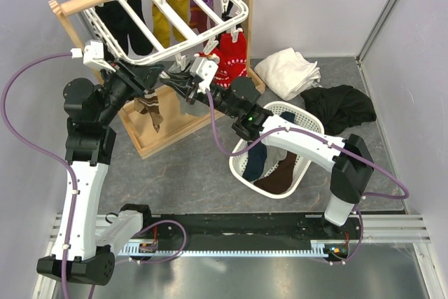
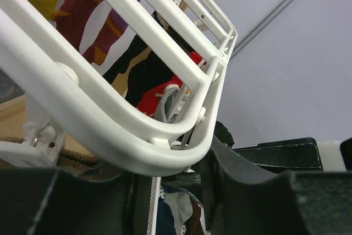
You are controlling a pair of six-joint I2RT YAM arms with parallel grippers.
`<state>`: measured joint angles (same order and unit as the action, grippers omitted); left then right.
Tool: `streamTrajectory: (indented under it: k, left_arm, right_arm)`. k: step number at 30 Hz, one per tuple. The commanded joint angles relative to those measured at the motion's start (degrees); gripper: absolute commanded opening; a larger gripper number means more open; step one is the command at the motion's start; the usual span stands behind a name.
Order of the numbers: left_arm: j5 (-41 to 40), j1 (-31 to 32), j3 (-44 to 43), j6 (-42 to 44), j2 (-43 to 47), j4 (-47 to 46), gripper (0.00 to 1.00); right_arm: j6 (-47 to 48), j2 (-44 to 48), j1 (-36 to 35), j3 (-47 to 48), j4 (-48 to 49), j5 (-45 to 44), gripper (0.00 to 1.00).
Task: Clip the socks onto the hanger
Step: Open the clamp at the hanger, then adjust the sock in the bin.
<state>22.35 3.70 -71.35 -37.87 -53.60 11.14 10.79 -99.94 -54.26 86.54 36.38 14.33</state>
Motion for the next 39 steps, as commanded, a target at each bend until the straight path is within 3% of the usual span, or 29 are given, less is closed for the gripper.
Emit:
streamTrajectory:
  k: [1, 5, 7, 10, 15, 20, 23, 29, 39]
  left_arm:
    - [-0.56, -0.28, -0.01, -3.97, 0.96, -5.77, 0.4]
    - [0.33, -0.28, 0.16, -3.36, 0.69, -5.51, 0.34]
    - [0.41, -0.28, 0.42, -2.65, 0.96, -5.07, 0.25]
    - [0.41, -0.28, 0.51, -1.25, 1.13, -4.63, 0.16]
    - [-0.29, -0.28, 0.6, 3.58, 1.22, -3.31, 0.02]
    - [-0.46, -0.19, 0.43, 9.63, 0.61, -2.35, 0.02]
    - [-0.73, -0.19, -0.01, 14.37, 0.08, -1.56, 0.02]
    - [-0.99, -0.19, -0.37, 23.44, -0.54, -1.82, 0.02]
    - [-3.89, 1.3, -0.98, 25.04, -0.8, -1.56, 0.02]
  right_arm:
    - [0.03, -0.69, 0.12, 2.4, 0.0, 1.14, 0.04]
    - [0.02, -0.69, 0.12, 2.58, -0.26, 0.97, 0.04]
    - [-0.06, -0.52, 0.12, 2.67, -0.7, 0.79, 0.04]
    - [-0.33, -0.17, 0.12, 2.49, -1.57, 0.27, 0.11]
    - [-1.99, 0.97, 0.21, 3.28, -5.87, -0.96, 0.31]
    - [-3.05, 3.26, 0.12, 3.55, -11.67, -5.0, 0.54]
    - [-3.05, 5.45, 0.21, 3.2, -17.03, -6.94, 0.62]
    - [-2.52, 11.87, 0.29, 0.39, -30.64, -13.97, 0.72]
    - [-10.77, 22.93, 3.54, -6.98, -58.69, -30.67, 0.78]
